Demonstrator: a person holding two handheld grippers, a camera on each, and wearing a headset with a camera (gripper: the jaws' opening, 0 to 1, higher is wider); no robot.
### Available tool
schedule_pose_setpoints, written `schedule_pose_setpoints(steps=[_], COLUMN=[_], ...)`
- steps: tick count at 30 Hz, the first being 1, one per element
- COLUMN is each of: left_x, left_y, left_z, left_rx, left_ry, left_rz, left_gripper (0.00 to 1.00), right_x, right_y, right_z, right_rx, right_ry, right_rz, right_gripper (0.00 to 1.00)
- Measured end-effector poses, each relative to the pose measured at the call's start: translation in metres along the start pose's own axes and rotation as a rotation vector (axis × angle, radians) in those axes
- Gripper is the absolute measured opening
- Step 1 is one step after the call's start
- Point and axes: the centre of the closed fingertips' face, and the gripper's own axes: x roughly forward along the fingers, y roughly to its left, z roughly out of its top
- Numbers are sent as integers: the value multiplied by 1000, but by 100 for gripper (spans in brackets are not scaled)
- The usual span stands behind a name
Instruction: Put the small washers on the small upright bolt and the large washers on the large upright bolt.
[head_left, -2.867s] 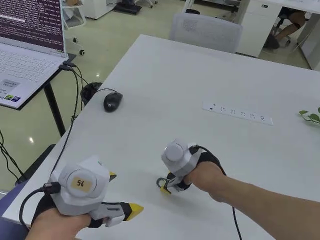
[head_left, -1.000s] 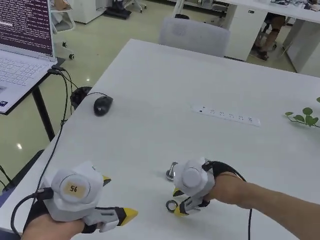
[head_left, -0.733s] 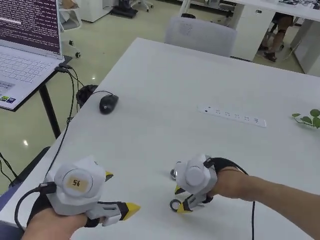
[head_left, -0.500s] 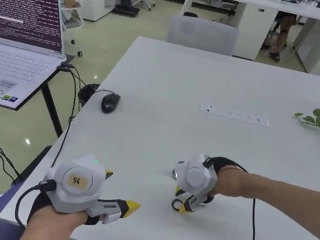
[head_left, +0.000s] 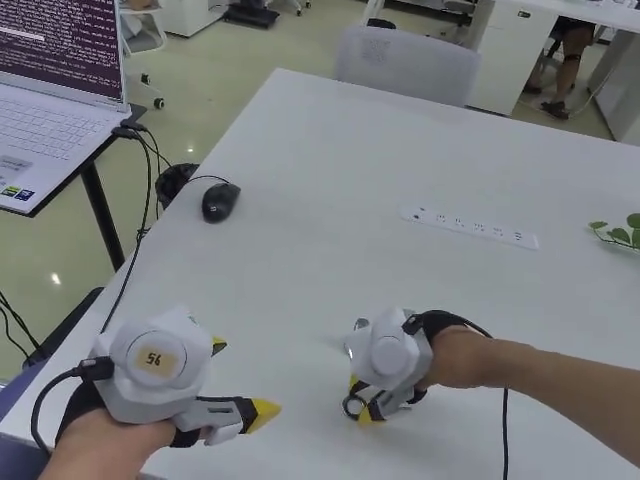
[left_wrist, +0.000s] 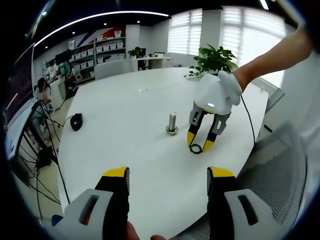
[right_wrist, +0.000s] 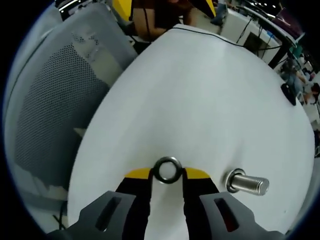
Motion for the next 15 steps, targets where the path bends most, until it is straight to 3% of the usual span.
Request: schedule_pose_setpoints(steps=[11,15], left_x=[1,1], left_y=[-2,-2], left_z=[2,1], left_rx=[0,-1], left_ry=[-4,-3], left_rz=[-3,-4], left_gripper=[62,62], right_x=[-4,-11], right_y=[0,-5], right_z=[-6,-3], right_rx=[41,134], right_ry=[8,-50], right_rz=[-30,-49], right_gripper=[23,23])
